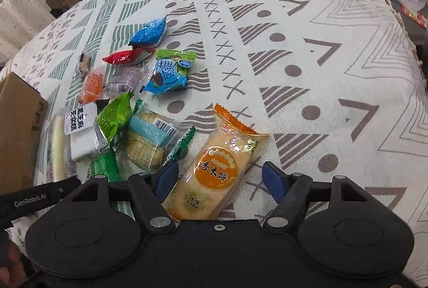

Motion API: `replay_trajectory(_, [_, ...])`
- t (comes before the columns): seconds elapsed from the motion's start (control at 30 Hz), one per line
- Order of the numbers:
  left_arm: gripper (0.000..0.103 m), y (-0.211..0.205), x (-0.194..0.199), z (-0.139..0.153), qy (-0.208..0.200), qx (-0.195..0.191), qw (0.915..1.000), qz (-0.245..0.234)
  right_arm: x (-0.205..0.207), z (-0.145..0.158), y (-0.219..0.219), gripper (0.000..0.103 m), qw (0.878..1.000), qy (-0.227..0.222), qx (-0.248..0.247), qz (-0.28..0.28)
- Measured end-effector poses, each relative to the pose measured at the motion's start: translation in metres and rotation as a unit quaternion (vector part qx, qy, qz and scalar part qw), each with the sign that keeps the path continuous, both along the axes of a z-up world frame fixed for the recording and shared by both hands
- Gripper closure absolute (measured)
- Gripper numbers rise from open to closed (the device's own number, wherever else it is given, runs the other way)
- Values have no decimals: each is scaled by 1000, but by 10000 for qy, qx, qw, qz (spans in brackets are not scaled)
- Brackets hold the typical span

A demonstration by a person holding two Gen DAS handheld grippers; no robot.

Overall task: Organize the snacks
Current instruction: 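Grasp the cream cake bar with the left tool while the right tool grasps the orange pastry, then carry both snacks over the box and open both tools to drop them in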

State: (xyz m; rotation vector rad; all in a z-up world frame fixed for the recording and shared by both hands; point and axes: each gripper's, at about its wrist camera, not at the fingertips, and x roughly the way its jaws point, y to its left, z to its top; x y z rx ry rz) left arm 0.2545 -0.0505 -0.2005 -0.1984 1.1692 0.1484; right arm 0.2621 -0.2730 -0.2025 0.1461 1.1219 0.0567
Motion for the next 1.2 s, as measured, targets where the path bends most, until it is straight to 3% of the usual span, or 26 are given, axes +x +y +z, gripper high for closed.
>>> replay_trajectory(0.1, [68,0,-4,2,-41,17,10000,-9,-3,2,1,57,9999,-16,-166,14])
replay_trajectory(0.23, [70,2,-11,9,-119,53,9999,-14,-7,6,-7,64,9999,-19,54,-92])
replay_trajectory(0.77, [71,9,-37,65,-887,123,9960,56,-36,47,-8,67,9937,-759,828,-55])
replay_trajectory(1.2, [71,29,-60,107,-1367,130,9904,188,-51,77,38,66,9846,-1310,1061,457])
